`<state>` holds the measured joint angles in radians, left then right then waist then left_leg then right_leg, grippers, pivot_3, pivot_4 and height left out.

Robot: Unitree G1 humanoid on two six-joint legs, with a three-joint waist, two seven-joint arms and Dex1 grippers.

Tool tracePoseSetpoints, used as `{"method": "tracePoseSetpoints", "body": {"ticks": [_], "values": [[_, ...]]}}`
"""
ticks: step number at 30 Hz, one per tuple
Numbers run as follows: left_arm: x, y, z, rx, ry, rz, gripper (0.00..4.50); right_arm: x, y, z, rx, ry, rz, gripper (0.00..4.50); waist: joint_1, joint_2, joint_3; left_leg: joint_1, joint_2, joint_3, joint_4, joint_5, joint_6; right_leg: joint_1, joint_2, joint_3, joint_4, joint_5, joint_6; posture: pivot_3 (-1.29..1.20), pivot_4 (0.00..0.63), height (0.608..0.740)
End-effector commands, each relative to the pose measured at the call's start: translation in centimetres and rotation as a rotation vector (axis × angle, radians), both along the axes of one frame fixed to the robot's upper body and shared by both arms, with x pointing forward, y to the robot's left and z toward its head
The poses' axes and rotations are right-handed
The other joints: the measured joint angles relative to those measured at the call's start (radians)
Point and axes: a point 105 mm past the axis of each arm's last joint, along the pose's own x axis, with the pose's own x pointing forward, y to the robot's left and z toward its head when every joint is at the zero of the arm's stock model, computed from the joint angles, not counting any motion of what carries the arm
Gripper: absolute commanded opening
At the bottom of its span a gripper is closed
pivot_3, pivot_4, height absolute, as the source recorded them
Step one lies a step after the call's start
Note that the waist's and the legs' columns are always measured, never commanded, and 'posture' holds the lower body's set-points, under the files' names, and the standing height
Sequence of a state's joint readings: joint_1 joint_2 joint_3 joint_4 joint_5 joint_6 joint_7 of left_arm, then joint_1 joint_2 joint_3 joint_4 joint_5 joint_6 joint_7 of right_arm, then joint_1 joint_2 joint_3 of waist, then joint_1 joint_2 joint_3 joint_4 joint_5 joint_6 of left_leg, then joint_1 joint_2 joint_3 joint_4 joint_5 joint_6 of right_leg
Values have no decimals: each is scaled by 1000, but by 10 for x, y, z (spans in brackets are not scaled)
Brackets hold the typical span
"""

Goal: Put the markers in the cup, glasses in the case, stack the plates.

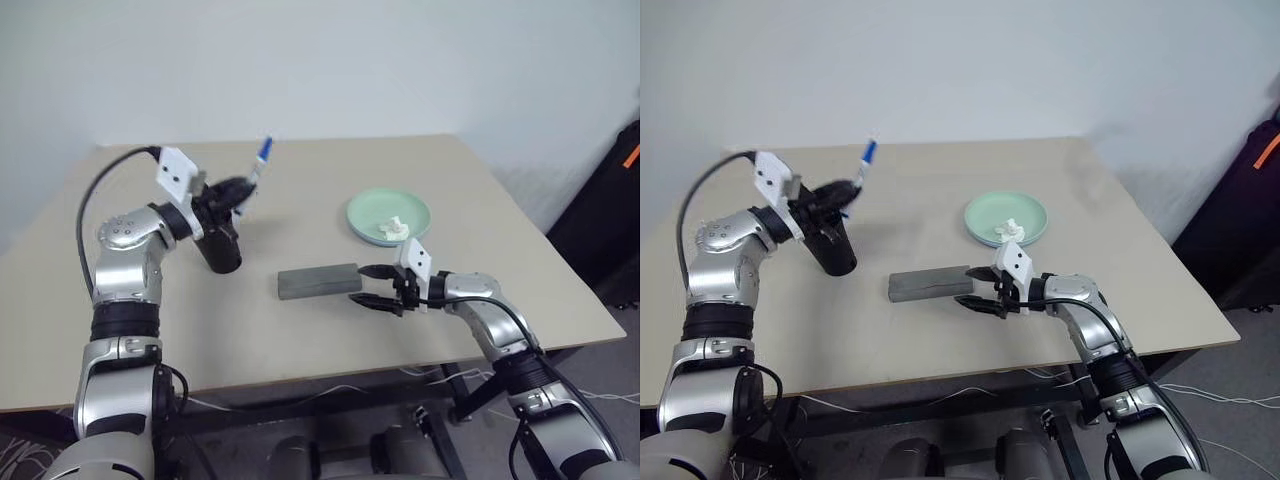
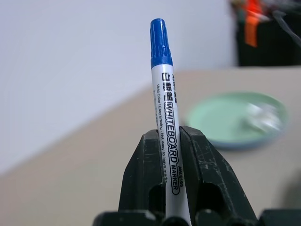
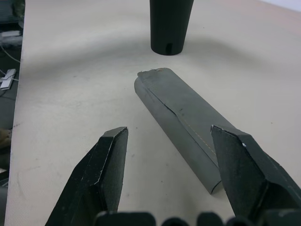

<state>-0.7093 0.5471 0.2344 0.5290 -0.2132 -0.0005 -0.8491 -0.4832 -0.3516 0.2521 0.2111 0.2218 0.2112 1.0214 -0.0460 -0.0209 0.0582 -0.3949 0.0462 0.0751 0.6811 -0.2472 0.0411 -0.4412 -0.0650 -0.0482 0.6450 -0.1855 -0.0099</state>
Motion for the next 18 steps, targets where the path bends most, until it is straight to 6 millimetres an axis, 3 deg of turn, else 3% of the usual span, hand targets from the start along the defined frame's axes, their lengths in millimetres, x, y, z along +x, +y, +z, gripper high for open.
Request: {"method": "tracePoseSetpoints", "body": {"ticks": [1, 6, 18], "values": [[3, 19, 23, -65, -144, 141, 122, 0, 2, 14, 15, -53, 12, 3059, 0, 0, 0, 0, 0, 1, 0, 0, 0, 0, 0, 0, 0, 0, 0, 0, 0, 740], [4, 28, 11, -100, -151, 219, 122, 0, 2, 14, 14, -52, 16, 3059, 1, 0, 0, 0, 0, 2, 1, 0, 0, 1, -1, -1, 0, 0, 0, 0, 0, 740], [6, 30, -13, -102, -108, 236, 122, 1, 1, 16, 16, -57, 14, 3059, 0, 0, 0, -1, 0, 2, 1, 0, 0, 1, -1, -1, -1, 0, 0, 0, 0, 740]]}}
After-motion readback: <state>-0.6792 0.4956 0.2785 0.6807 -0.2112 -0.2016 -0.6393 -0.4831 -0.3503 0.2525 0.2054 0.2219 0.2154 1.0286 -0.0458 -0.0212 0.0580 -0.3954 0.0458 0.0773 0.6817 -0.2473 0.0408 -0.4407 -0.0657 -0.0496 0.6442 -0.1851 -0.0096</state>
